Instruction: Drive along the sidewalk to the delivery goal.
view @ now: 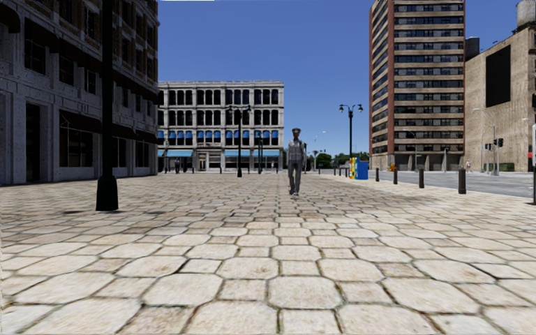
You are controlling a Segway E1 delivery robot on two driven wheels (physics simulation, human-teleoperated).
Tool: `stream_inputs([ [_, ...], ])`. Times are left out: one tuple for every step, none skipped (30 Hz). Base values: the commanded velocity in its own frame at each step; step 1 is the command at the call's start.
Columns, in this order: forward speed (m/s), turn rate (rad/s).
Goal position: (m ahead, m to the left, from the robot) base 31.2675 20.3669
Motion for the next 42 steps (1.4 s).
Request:
stream_inputs([
  [2.00, 0.34],
  [2.00, 0.36],
  [2.00, 0.37],
  [2.00, 0.37],
  [2.00, 0.43],
  [2.00, 0.46],
  [2.00, 0.47],
  [2.00, 0.47],
  [2.00, 0.47],
  [2.00, 0.47],
  [2.00, 0.47],
  [2.00, 0.47],
  [2.00, 0.47],
  [2.00, 0.47],
  [2.00, 0.47],
  [2.00, 0.47],
  [2.00, 0.47],
  [2.00, 0.47],
  [2.00, 0.47],
  [2.00, 0.47],
  [2.00, 0.37],
  [2.00, 0.13],
  [2.00, 0.13],
  [2.00, 0.03],
  [2.00, 0.00],
  [2.00, 0.00],
  [2.00, 0.00],
  [2.00, 0.00],
  [2.00, 0.00],
  [2.00, 0.00],
  [2.00, 0.00],
  [2.00, 0.00],
  [2.00, 0.00],
  [2.00, 0.00],
  [2.00, 0.00],
  [2.00, 0.09],
  [2.00, 0.09],
  [2.00, 0.21],
  [2.00, 0.26],
  [2.00, 0.30],
  [2.00, 0.30],
  [2.00, 0.35],
])
